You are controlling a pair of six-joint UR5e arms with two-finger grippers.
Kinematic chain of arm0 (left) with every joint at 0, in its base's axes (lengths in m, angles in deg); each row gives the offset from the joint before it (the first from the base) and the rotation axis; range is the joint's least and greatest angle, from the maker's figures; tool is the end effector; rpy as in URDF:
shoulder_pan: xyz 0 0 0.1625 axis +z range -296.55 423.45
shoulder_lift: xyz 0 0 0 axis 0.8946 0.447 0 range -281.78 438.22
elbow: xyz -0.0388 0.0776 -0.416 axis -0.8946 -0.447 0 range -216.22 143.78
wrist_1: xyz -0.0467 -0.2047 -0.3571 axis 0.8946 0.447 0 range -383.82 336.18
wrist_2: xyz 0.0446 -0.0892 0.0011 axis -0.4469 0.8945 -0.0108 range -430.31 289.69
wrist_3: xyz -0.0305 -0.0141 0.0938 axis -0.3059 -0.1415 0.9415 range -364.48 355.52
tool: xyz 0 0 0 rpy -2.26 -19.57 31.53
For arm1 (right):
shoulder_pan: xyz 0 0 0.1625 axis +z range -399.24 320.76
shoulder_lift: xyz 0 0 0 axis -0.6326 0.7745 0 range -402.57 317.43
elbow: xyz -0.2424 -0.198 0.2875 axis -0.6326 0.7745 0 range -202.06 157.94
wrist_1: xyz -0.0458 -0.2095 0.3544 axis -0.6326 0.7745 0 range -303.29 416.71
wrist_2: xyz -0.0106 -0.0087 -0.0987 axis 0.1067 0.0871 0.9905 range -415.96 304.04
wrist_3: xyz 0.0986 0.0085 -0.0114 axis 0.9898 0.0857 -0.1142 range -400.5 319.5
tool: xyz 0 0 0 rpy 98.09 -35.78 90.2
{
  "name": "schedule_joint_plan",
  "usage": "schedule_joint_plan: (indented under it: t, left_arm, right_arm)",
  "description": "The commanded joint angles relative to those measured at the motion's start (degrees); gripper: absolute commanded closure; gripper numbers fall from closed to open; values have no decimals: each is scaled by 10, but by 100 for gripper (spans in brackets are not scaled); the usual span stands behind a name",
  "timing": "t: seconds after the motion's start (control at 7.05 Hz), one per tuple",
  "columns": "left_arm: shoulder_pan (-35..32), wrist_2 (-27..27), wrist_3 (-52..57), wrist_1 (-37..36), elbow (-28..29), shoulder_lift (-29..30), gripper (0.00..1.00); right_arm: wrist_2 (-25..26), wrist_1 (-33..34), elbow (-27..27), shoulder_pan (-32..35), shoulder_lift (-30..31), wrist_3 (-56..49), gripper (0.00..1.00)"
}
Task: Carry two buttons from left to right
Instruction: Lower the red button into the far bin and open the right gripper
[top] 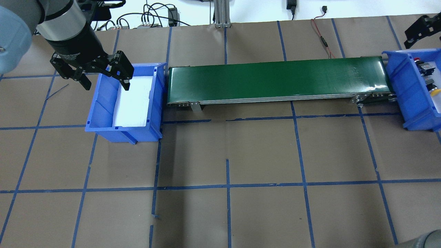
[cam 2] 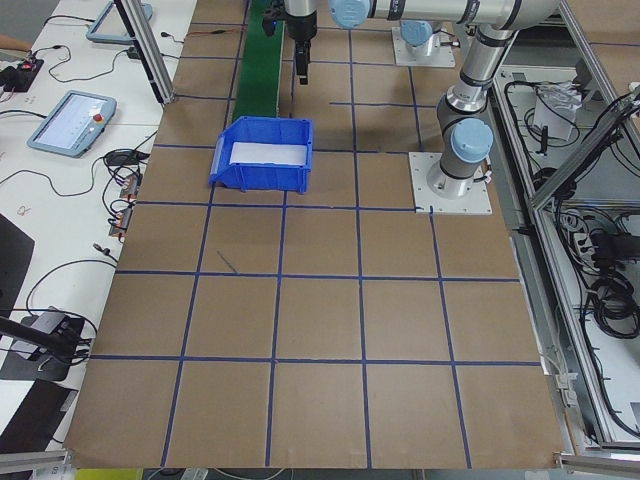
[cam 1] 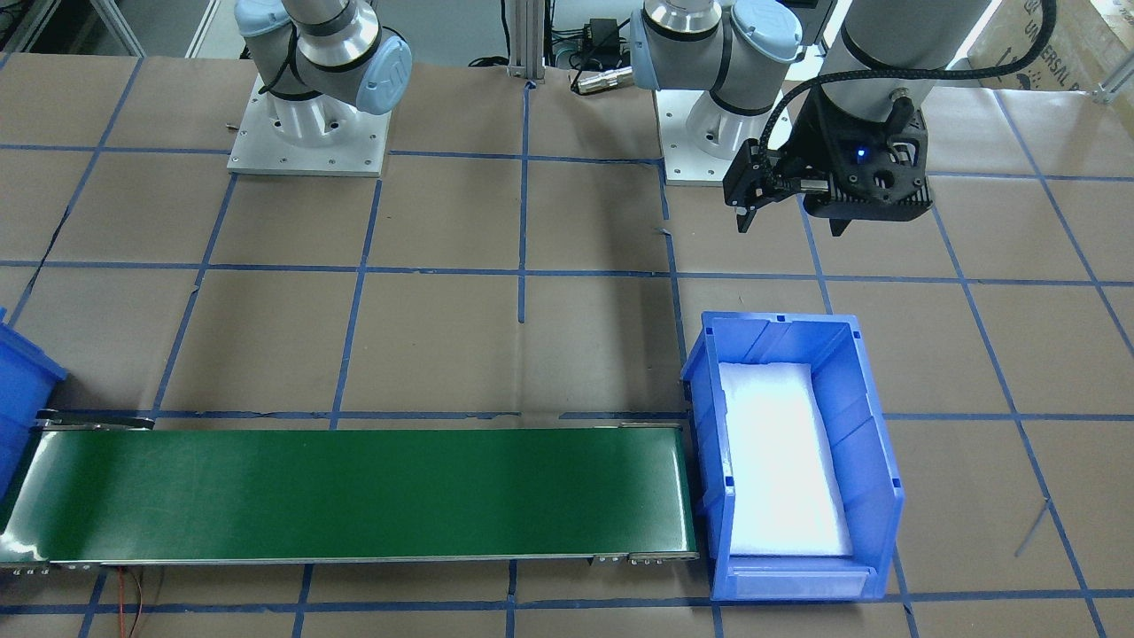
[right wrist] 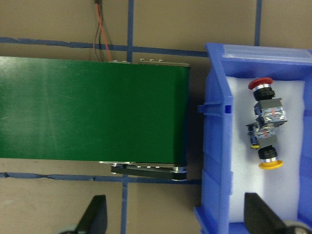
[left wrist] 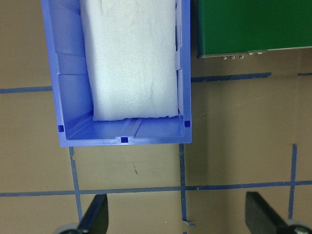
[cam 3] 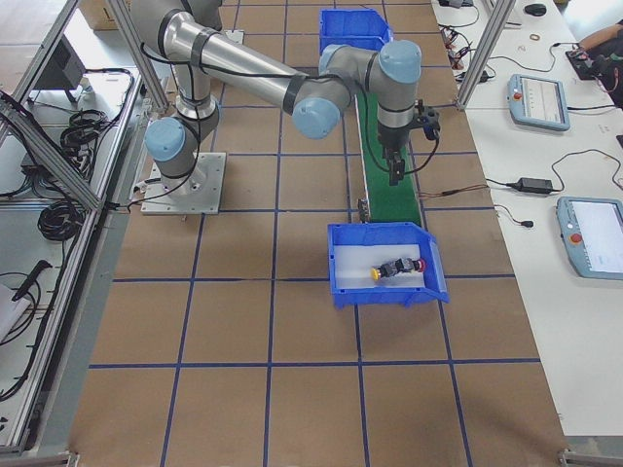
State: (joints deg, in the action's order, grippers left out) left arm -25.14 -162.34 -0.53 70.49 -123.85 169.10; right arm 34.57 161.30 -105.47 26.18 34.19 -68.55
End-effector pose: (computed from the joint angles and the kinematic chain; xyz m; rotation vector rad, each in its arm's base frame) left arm -0.1175 -0.4964 0.4932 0.0705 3.1068 0.0791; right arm -0.1289 -0.6002 0.4459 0.0918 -3.0649 0.1844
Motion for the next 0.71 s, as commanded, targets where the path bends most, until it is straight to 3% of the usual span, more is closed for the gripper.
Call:
schedule_joint_plan:
  t: [0.0,0.57]
  left_arm:
    - [0,0,0,0,0,0,0]
    - [-1,-1,0,0,0,0,0]
  right_arm:
    - [22,-31,-17,76,29,98,0]
    - [47,-58,-17,206,42,318,0]
